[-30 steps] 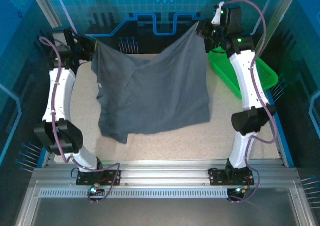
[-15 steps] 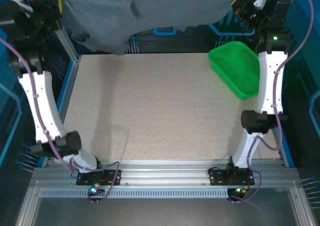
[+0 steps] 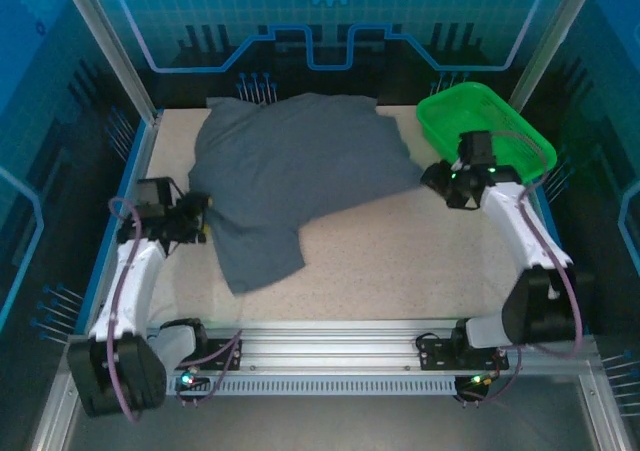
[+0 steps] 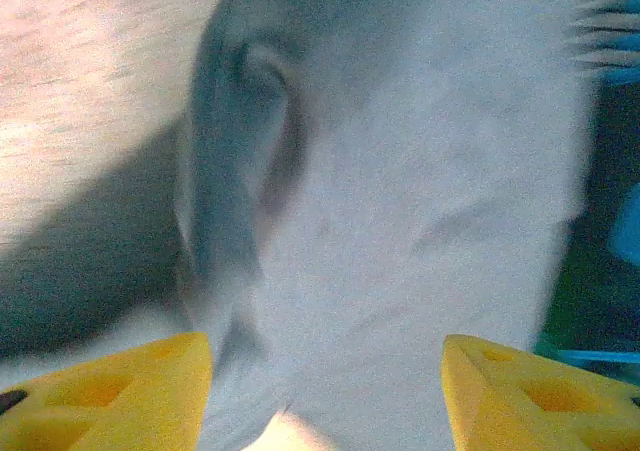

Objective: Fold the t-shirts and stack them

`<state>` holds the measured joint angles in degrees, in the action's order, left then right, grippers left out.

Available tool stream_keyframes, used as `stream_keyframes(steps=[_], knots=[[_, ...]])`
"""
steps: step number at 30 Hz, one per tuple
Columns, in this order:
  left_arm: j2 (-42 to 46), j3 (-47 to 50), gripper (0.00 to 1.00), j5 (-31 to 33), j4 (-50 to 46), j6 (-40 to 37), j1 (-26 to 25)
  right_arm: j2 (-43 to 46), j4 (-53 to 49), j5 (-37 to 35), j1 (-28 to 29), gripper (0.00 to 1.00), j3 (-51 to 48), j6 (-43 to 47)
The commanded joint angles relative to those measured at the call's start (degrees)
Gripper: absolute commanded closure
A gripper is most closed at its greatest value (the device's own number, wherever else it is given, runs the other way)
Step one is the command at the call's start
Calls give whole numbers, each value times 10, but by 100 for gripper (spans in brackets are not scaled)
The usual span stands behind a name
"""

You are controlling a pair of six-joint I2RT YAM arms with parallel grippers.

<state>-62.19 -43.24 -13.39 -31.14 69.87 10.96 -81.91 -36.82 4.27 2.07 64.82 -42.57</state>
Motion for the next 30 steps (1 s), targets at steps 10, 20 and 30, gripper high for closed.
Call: stream_keyframes(steps=[10, 20, 30], knots=[[28, 90, 49, 25, -45, -83, -37, -13, -27, -75, 128, 48, -68, 35], [16, 40, 49, 100, -122, -103, -20, -171, -3, -48, 63, 54, 23, 76], [11, 50, 53, 63, -181, -59, -78, -243, -58, -68, 37, 54, 101, 124]])
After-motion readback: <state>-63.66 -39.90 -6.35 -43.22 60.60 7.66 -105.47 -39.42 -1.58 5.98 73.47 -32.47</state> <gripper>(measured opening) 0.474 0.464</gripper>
